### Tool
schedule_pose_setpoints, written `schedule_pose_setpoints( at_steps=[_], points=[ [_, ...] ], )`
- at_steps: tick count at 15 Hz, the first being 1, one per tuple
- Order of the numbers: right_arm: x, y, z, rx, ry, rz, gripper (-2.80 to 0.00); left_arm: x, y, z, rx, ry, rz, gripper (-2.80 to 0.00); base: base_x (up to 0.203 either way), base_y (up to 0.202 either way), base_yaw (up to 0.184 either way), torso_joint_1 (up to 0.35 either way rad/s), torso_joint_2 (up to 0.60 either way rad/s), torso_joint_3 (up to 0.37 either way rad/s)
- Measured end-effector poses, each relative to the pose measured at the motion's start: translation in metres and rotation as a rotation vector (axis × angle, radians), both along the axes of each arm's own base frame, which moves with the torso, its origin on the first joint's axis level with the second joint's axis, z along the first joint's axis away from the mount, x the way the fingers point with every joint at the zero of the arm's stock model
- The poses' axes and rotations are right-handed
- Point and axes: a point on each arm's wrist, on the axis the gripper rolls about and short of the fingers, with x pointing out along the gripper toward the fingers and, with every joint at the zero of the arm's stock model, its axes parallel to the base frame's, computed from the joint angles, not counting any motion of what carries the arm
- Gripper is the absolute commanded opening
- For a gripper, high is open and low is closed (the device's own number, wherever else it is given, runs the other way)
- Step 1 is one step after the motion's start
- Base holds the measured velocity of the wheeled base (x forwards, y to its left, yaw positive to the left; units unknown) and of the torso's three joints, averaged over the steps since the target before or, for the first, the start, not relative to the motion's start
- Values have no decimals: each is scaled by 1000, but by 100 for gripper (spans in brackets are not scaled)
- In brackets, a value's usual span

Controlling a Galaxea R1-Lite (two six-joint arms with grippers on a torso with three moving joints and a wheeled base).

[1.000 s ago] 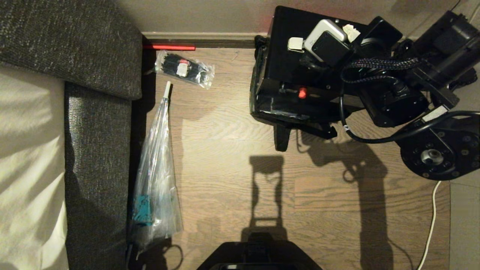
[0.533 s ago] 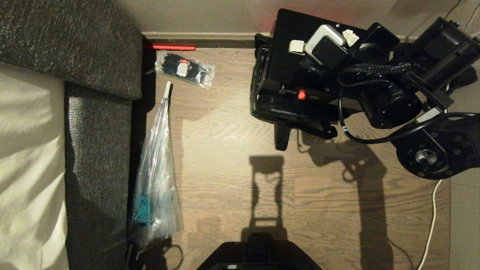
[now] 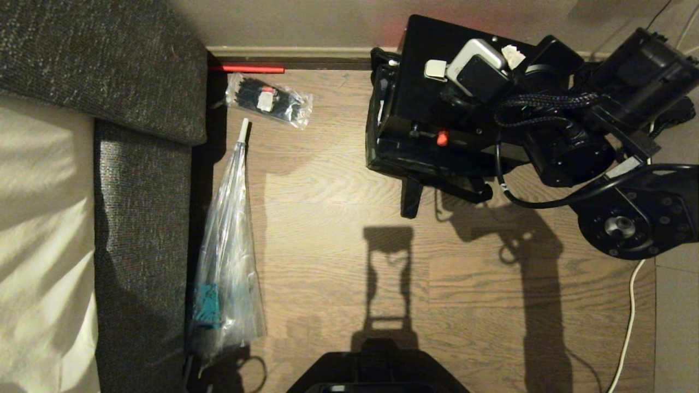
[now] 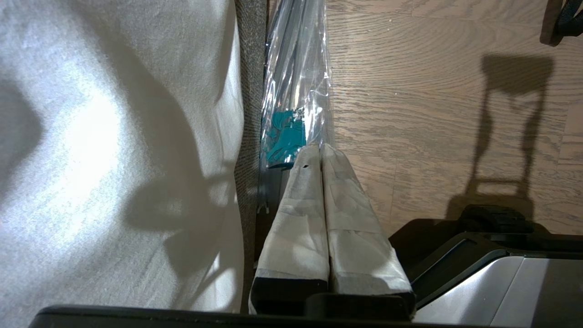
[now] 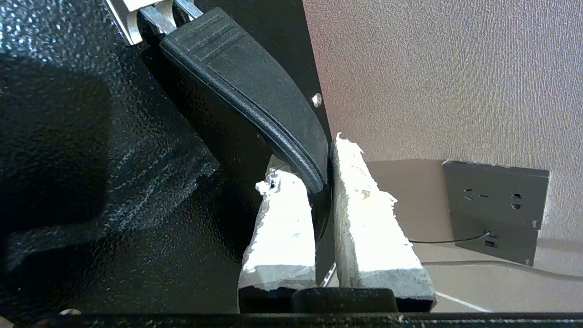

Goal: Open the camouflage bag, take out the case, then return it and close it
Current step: Place the black box back

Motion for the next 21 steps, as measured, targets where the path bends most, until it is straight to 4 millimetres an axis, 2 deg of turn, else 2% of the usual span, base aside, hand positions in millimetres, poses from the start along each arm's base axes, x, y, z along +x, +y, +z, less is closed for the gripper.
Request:
schedule_pose_setpoints(
  at_steps=[5,21],
  points=[
    [-3,-2,3,-4,-6,-4,-280,0,0,0,0,0,0,-280,0,0,0,0,0,0],
    [-8,-11,-14,-46,48,-16,-280,0,0,0,0,0,0,-280,0,0,0,0,0,0]
  ],
)
